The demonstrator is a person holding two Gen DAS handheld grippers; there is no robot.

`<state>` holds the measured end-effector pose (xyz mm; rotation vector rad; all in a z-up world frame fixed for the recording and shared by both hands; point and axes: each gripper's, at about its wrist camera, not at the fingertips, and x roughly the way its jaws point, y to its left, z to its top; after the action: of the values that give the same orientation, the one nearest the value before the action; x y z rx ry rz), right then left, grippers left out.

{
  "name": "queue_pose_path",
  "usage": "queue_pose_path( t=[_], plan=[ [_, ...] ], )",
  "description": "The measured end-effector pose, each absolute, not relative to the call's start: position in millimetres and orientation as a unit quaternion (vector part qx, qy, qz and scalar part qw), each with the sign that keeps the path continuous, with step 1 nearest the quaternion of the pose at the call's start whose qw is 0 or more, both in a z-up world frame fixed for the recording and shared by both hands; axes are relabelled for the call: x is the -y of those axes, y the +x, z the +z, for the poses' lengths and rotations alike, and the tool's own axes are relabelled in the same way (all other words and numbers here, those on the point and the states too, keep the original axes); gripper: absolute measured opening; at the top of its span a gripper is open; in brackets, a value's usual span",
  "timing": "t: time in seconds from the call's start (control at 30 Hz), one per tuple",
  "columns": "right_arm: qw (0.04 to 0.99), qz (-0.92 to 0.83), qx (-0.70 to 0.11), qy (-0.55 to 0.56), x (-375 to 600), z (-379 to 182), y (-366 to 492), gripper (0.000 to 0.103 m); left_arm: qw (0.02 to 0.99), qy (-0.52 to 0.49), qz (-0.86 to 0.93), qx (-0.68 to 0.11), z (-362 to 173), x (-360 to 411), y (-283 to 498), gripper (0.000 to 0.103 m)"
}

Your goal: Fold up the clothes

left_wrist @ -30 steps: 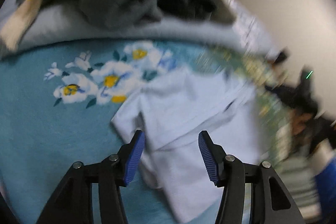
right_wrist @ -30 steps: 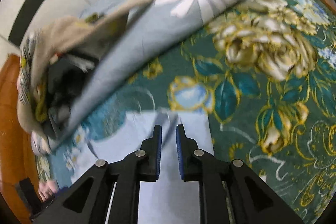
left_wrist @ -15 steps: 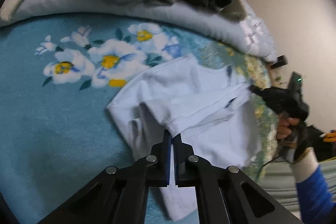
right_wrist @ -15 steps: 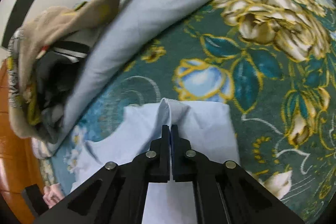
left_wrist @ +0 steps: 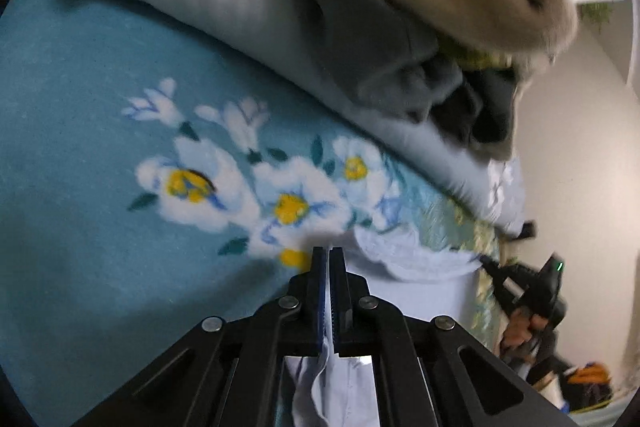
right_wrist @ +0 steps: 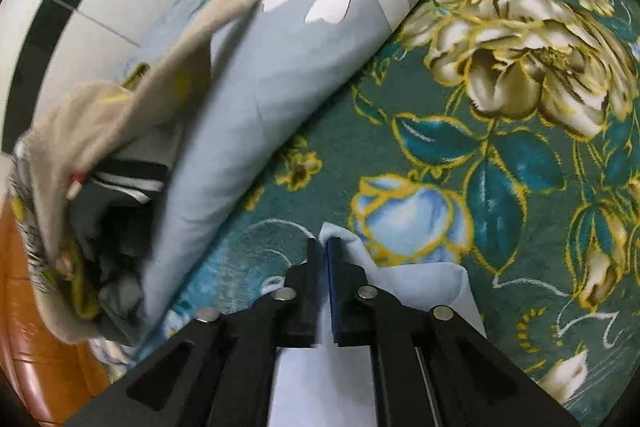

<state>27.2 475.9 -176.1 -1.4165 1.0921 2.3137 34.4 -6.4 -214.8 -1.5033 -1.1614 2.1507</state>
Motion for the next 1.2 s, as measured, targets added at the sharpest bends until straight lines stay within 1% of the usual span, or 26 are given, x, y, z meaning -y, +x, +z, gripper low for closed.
queue_pose_path(
  t=[0.03,0.13,0.2,0.3,0.37,0.43,0.53,0.57,0.6,0.7,0.8,0.83,0.87,0.9,0.97,1.07,1.13,1.2],
  plan=[
    [0.11,0.791,-0.371,-0.474,-478.6,-170.6,32.3,0.024,0.134,-0.512,0.743,0.409,-213.8,9.8,35.3,0.004],
    [0.113,0.805,-0.359,-0.459,-484.1,-155.7,62.7,0.025,0.137,-0.503,0.757,0.394,-205.3,8.9,39.6,0.007],
    [0.112,0.811,-0.349,-0.456,-491.6,-147.0,90.0,0.025,0.159,-0.5,0.769,0.366,-193.1,-6.4,46.7,0.008],
    [0.126,0.808,-0.34,-0.464,-504.7,-149.8,146.7,0.029,0.201,-0.503,0.779,0.317,-175.0,-39.1,62.8,0.008],
    [0.134,0.795,-0.362,-0.469,-511.7,-161.8,186.8,0.029,0.234,-0.514,0.772,0.293,-167.1,-67.2,76.5,0.009],
    [0.13,0.771,-0.41,-0.469,-518.9,-178.0,223.5,0.03,0.264,-0.531,0.756,0.278,-164.0,-101.3,89.5,0.009],
    [0.125,0.752,-0.453,-0.462,-518.3,-195.1,252.0,0.032,0.307,-0.565,0.73,0.232,-165.6,-163.8,116.1,0.009],
    [0.12,0.751,-0.463,-0.454,-517.4,-197.7,255.5,0.035,0.313,-0.576,0.724,0.216,-169.5,-179.7,124.1,0.009],
    [0.112,0.747,-0.48,-0.446,-517.4,-201.8,256.4,0.042,0.316,-0.588,0.717,0.202,-176.4,-196.7,132.8,0.009],
    [0.114,0.736,-0.501,-0.44,-514.0,-211.7,251.2,0.042,0.29,-0.619,0.708,0.178,-202.2,-223.8,148.7,0.009],
    [0.111,0.739,-0.504,-0.434,-507.2,-213.0,242.2,0.042,0.275,-0.624,0.708,0.181,-213.2,-226.9,151.8,0.009],
    [0.108,0.74,-0.505,-0.431,-505.9,-211.7,240.1,0.037,0.275,-0.623,0.709,0.181,-212.7,-227.7,151.9,0.009],
    [0.111,0.74,-0.503,-0.433,-503.9,-210.3,237.0,0.028,0.273,-0.624,0.71,0.18,-211.8,-228.8,153.0,0.009],
    [0.114,0.739,-0.502,-0.435,-501.9,-208.9,233.9,0.01,0.271,-0.624,0.71,0.181,-211.5,-229.4,155.2,0.009],
    [0.116,0.749,-0.49,-0.431,-498.3,-197.2,230.1,0.006,0.269,-0.623,0.711,0.184,-210.7,-231.2,159.6,0.009],
    [0.103,0.77,-0.462,-0.427,-490.4,-173.4,225.8,0.005,0.282,-0.617,0.709,0.191,-209.7,-236.2,166.5,0.009],
    [0.1,0.784,-0.426,-0.44,-479.7,-157.7,220.3,0.005,0.301,-0.621,0.697,0.196,-211.6,-240.6,169.0,0.009],
    [0.102,0.793,-0.405,-0.445,-472.1,-145.3,217.4,0.005,0.306,-0.629,0.696,0.164,-215.2,-251.7,170.6,0.009]
  ],
)
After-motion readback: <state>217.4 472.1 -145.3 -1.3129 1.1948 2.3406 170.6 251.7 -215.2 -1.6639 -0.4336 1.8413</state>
